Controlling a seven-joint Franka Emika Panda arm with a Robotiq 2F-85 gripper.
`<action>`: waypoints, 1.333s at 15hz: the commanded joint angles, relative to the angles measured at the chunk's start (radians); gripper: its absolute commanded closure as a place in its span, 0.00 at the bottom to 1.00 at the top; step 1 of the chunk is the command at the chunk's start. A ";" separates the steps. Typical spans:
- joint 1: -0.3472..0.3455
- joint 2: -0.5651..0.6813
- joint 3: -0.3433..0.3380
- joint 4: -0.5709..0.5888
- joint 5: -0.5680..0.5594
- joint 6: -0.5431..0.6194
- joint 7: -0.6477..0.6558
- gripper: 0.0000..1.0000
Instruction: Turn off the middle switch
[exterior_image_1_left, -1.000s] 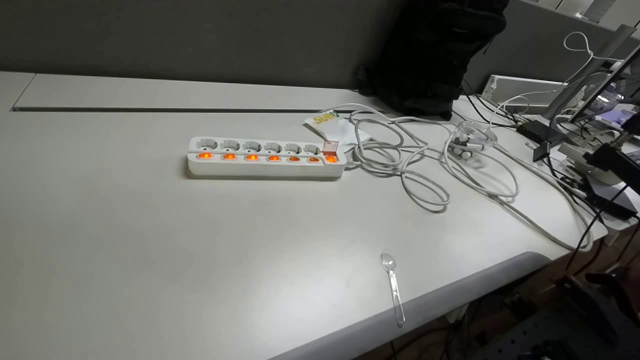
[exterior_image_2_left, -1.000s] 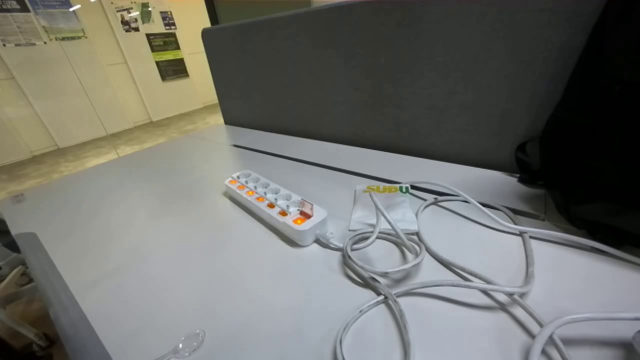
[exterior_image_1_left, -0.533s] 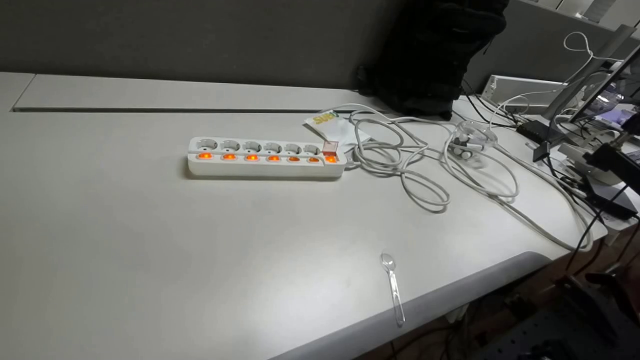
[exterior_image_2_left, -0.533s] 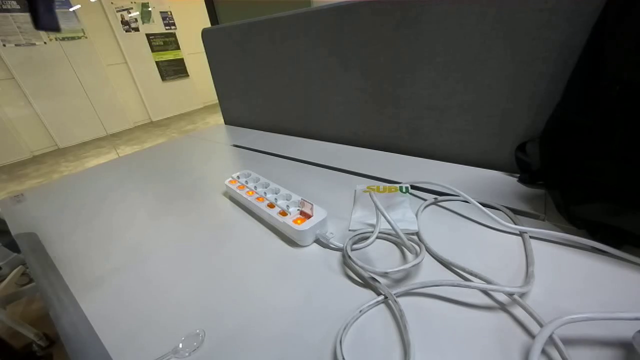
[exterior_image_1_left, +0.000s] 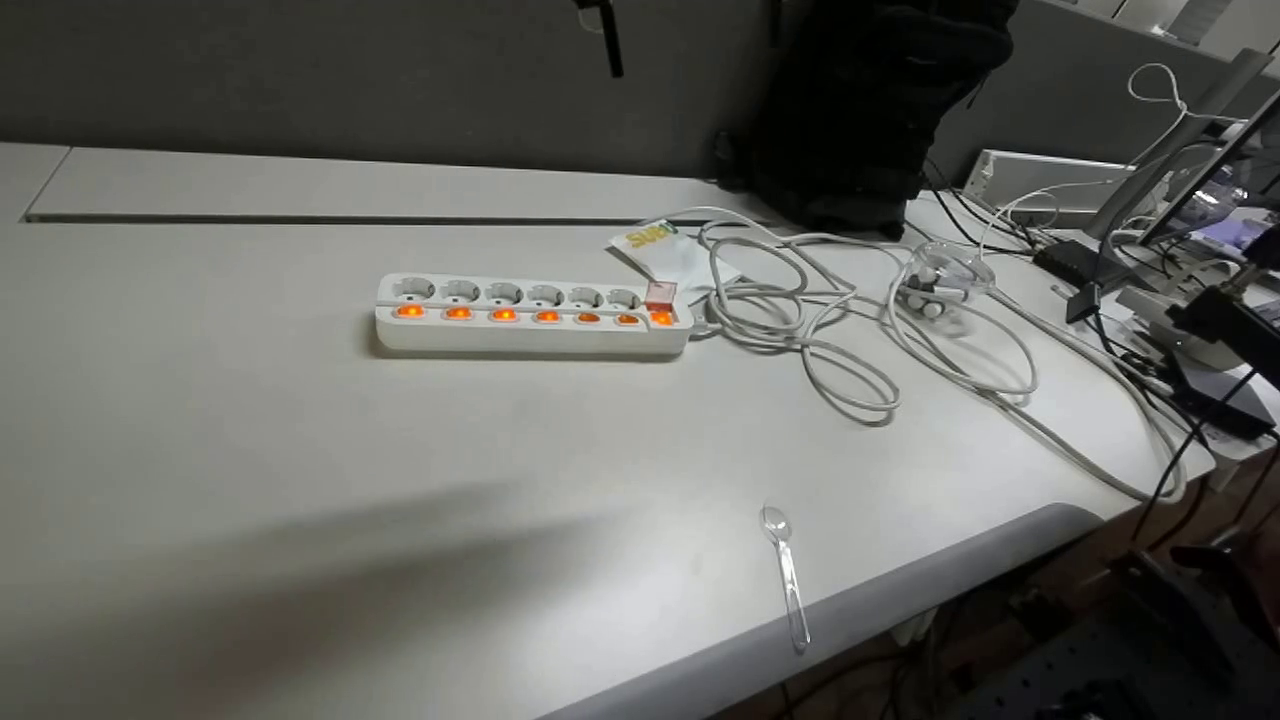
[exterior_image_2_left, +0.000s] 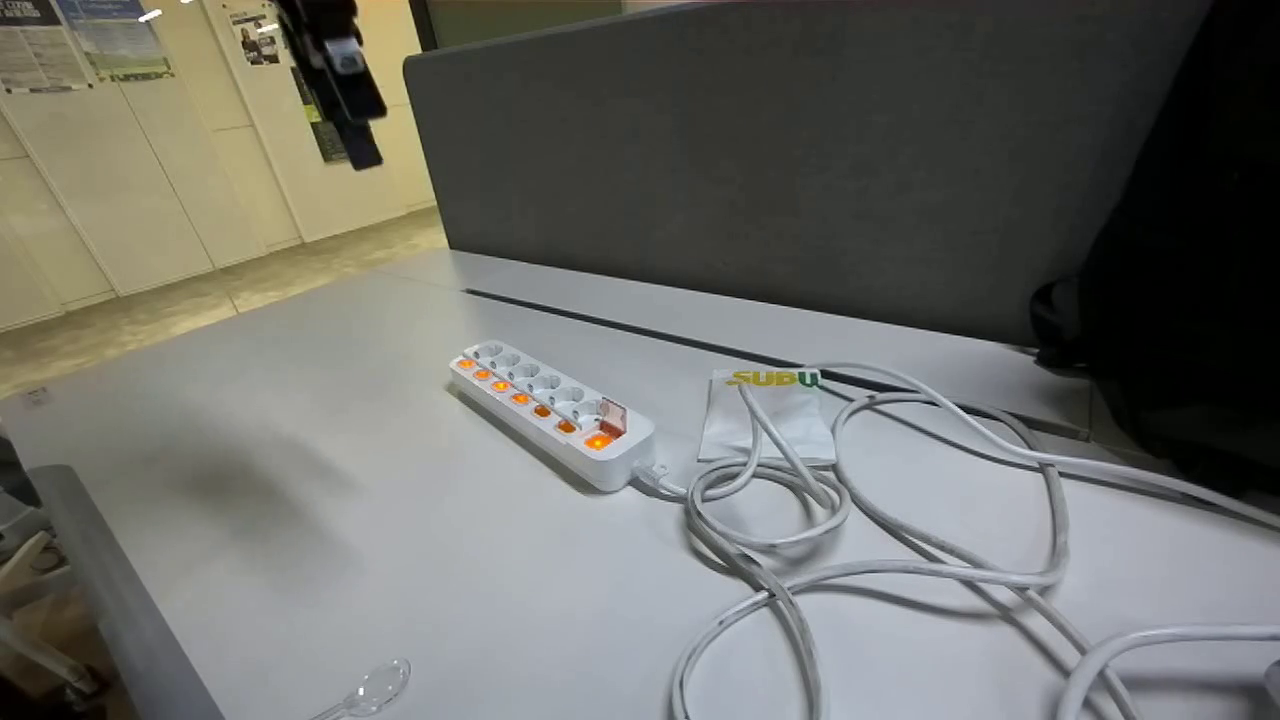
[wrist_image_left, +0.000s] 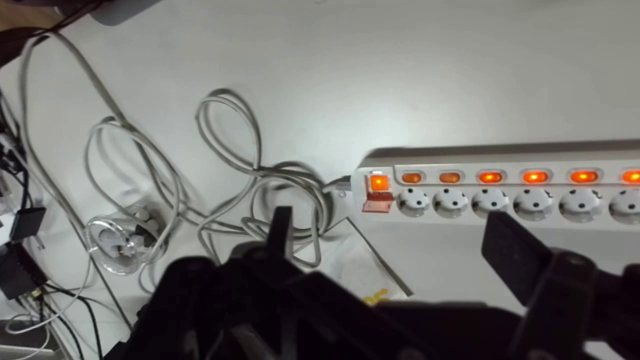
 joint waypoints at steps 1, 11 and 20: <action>0.025 0.076 -0.056 0.023 0.054 0.137 0.082 0.33; 0.035 0.210 -0.136 0.018 0.233 0.293 -0.117 1.00; 0.054 0.238 -0.173 0.004 0.234 0.303 -0.132 1.00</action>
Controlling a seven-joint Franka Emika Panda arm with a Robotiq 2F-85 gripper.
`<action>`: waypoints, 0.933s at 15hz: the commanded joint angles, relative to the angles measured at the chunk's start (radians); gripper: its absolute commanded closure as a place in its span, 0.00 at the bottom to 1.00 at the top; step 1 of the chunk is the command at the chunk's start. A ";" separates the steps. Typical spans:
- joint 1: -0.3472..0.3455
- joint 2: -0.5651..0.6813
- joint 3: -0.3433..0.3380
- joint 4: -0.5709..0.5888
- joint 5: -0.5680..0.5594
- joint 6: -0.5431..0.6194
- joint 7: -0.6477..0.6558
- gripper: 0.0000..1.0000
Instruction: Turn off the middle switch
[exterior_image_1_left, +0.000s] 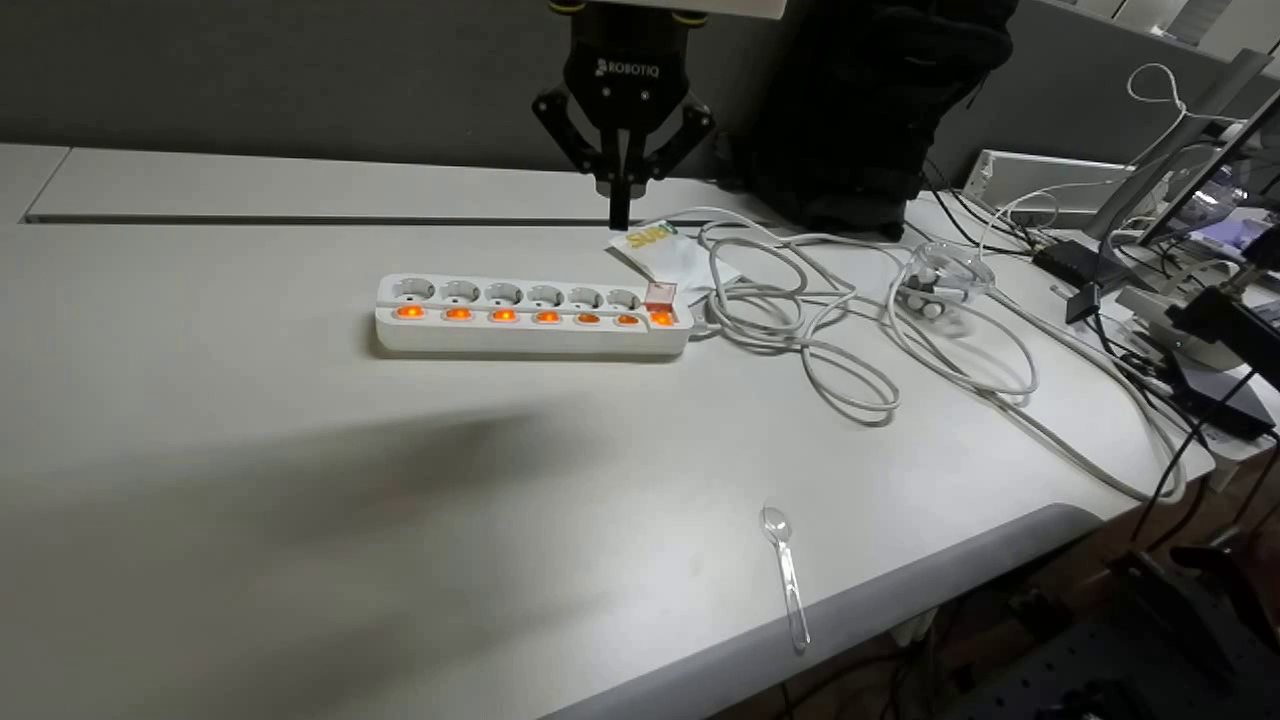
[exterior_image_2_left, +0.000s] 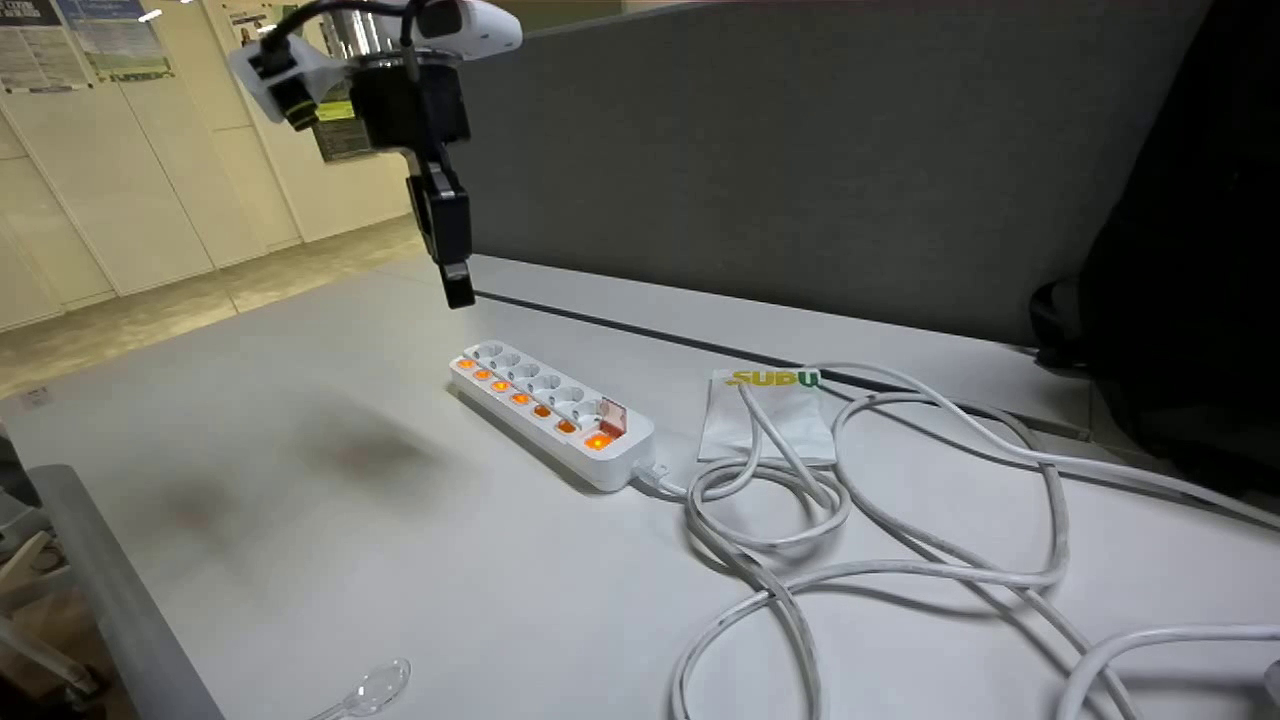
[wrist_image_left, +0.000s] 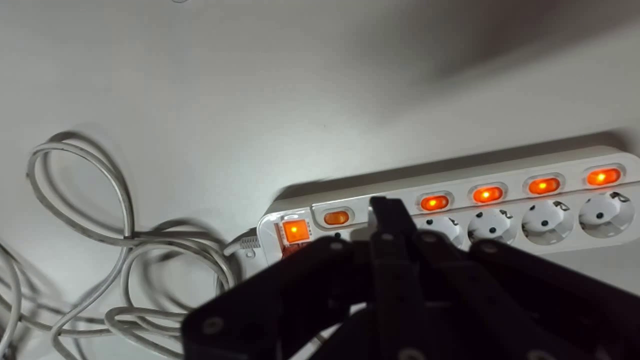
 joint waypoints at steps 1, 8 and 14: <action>0.035 0.003 -0.038 -0.003 -0.021 0.018 0.032 1.00; 0.074 0.105 -0.098 0.031 -0.077 0.065 0.081 1.00; 0.136 0.195 -0.141 0.098 -0.156 0.082 0.146 1.00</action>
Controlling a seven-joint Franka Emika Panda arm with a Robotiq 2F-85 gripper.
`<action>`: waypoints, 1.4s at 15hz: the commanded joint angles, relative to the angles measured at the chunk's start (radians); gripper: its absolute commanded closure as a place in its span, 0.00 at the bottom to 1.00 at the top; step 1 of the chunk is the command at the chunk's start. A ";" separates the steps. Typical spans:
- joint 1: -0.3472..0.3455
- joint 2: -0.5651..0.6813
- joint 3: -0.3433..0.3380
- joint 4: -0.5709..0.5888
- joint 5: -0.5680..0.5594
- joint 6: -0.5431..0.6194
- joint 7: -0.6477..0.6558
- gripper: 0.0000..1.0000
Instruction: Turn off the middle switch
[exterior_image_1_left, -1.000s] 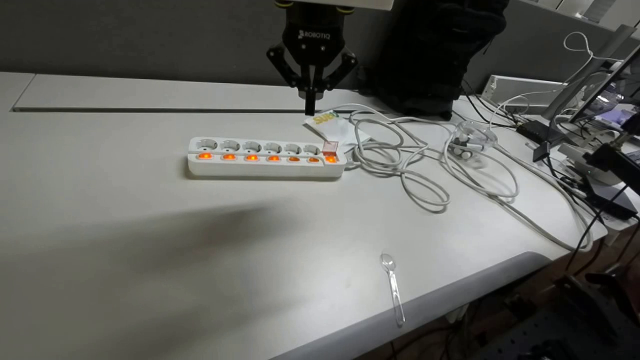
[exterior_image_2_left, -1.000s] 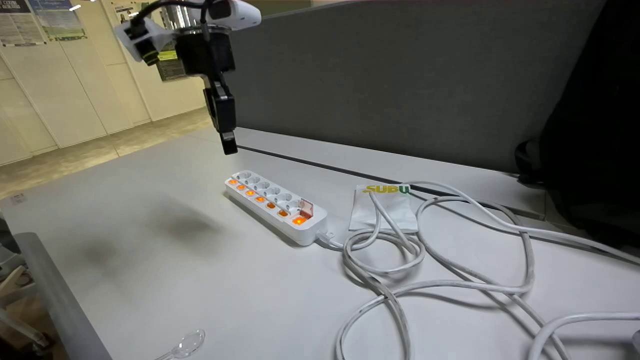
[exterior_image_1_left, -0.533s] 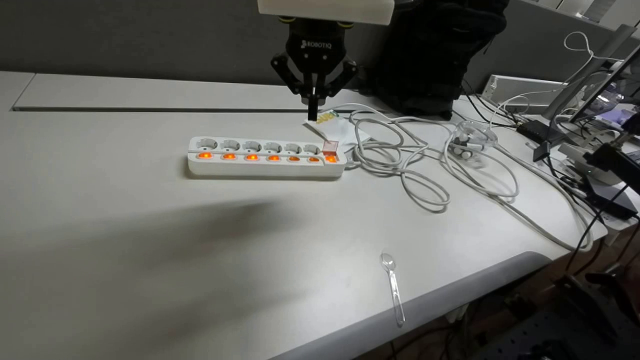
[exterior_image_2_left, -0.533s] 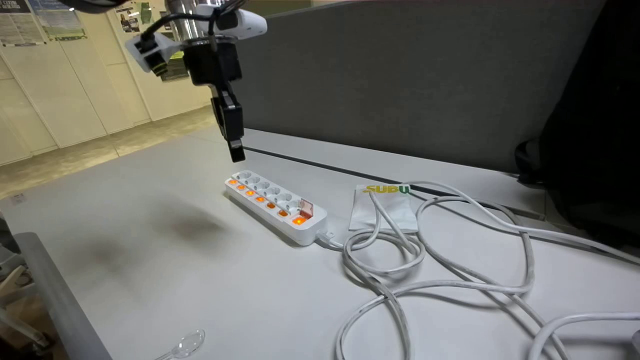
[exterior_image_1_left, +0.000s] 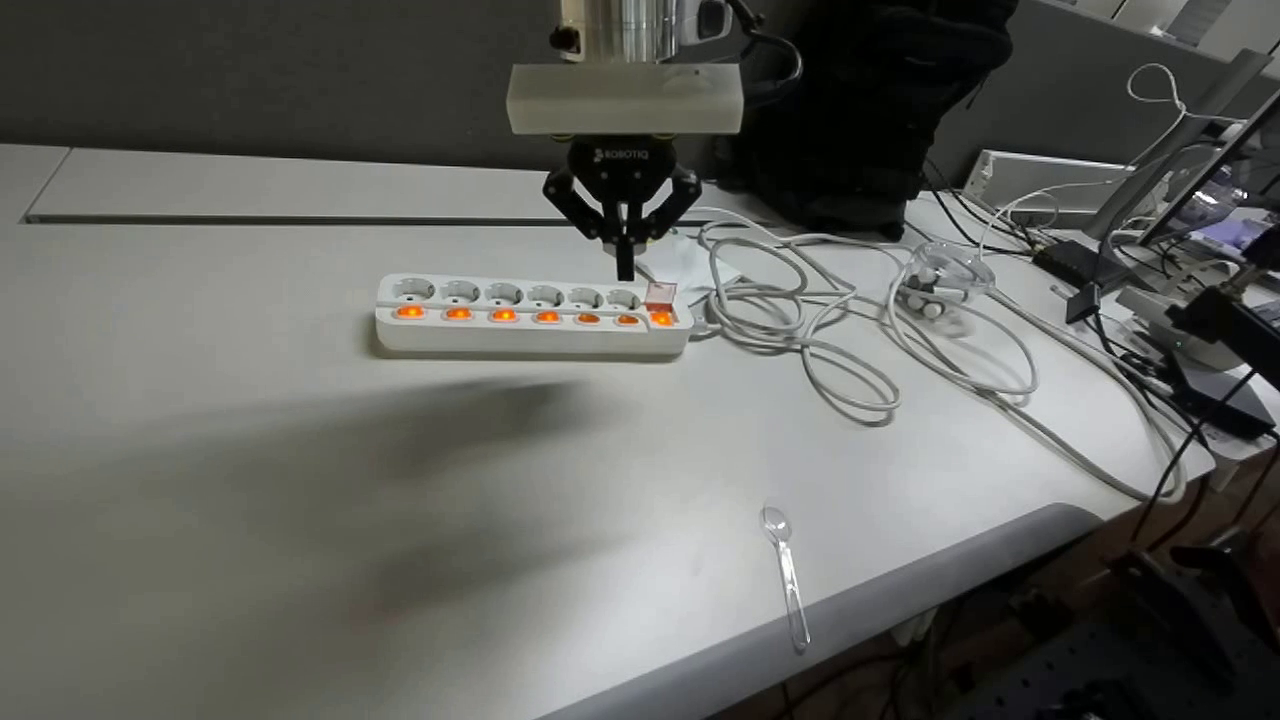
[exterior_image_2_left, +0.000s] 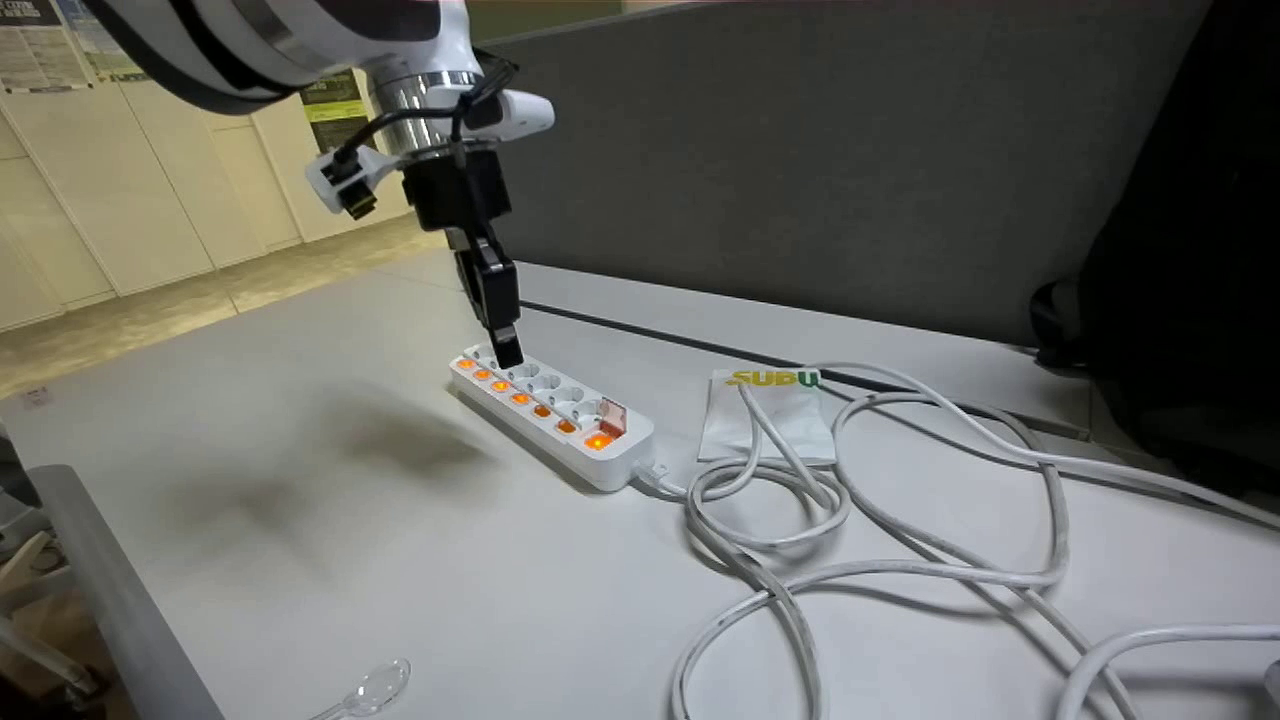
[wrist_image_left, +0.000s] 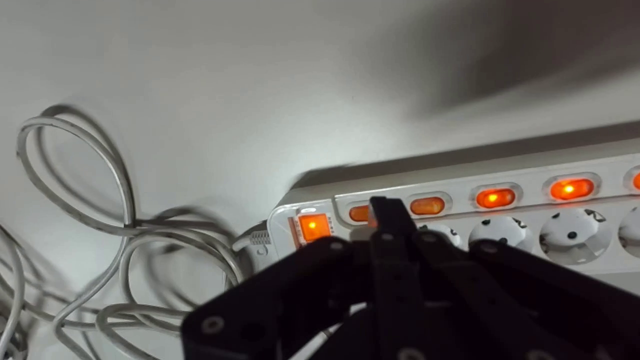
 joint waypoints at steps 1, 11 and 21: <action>0.046 0.055 -0.028 0.071 -0.036 -0.008 0.054 1.00; 0.080 0.176 -0.025 0.178 0.001 -0.008 0.032 1.00; 0.102 0.236 -0.022 0.212 0.068 -0.007 0.022 1.00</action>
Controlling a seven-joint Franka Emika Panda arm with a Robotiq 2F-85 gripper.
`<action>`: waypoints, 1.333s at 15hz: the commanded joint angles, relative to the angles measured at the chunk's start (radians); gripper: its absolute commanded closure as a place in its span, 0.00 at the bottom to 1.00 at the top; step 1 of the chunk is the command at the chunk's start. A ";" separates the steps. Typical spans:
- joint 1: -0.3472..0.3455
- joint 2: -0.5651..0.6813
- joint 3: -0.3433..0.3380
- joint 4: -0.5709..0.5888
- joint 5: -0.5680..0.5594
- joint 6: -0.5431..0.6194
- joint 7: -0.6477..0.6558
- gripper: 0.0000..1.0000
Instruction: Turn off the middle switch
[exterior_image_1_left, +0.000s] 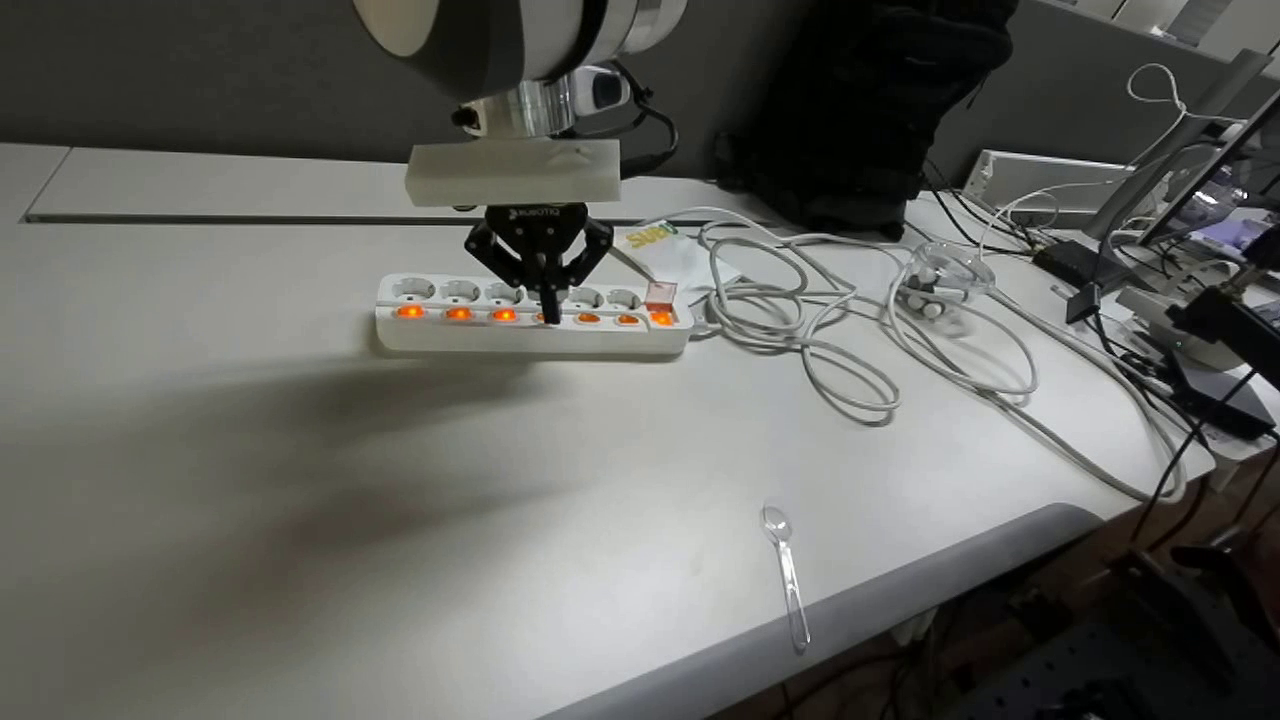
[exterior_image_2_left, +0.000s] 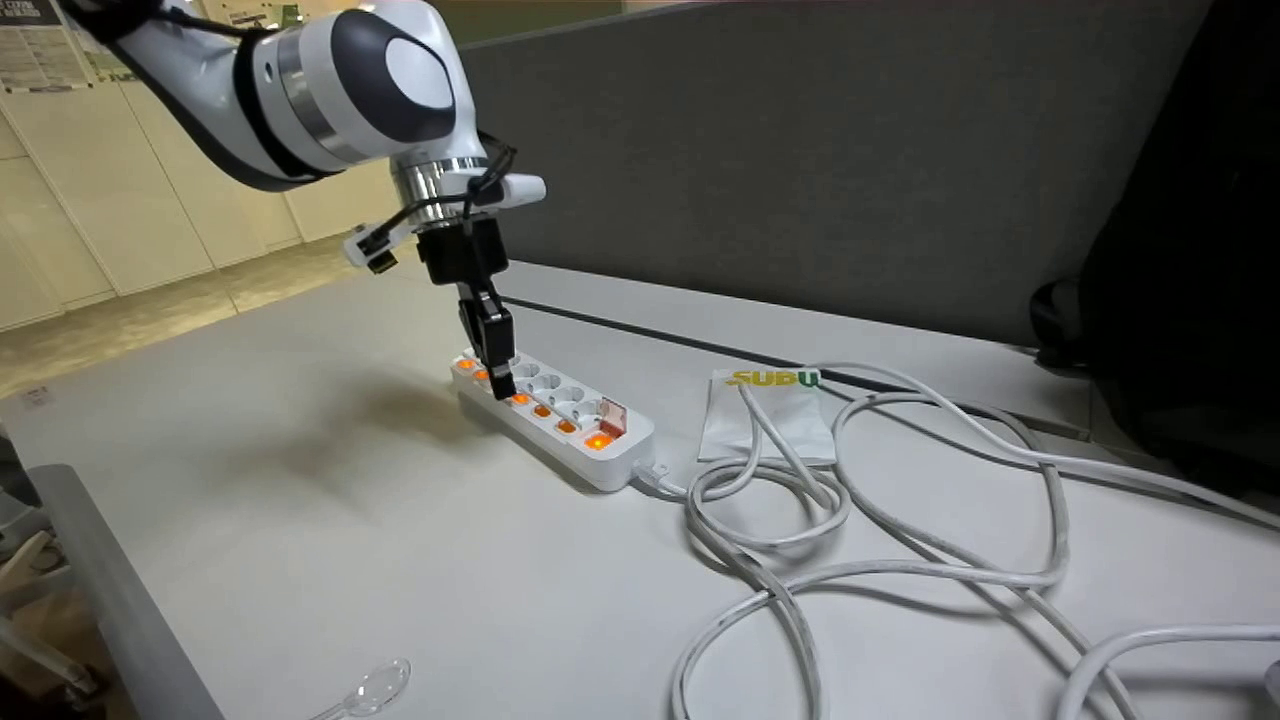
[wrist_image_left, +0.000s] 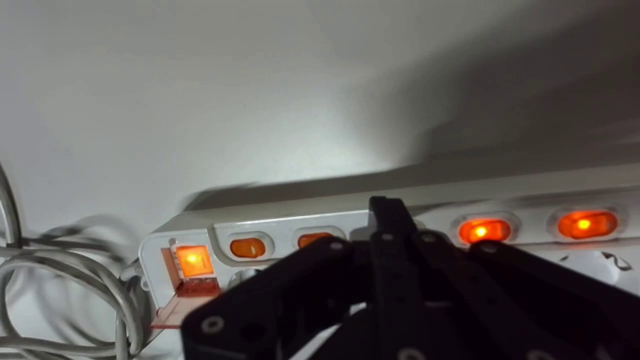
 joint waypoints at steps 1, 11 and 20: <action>0.005 0.019 -0.004 0.031 0.026 -0.008 0.002 1.00; 0.002 0.010 -0.017 0.011 0.034 -0.001 -0.006 0.99; 0.002 0.022 -0.022 0.019 0.038 0.033 0.005 1.00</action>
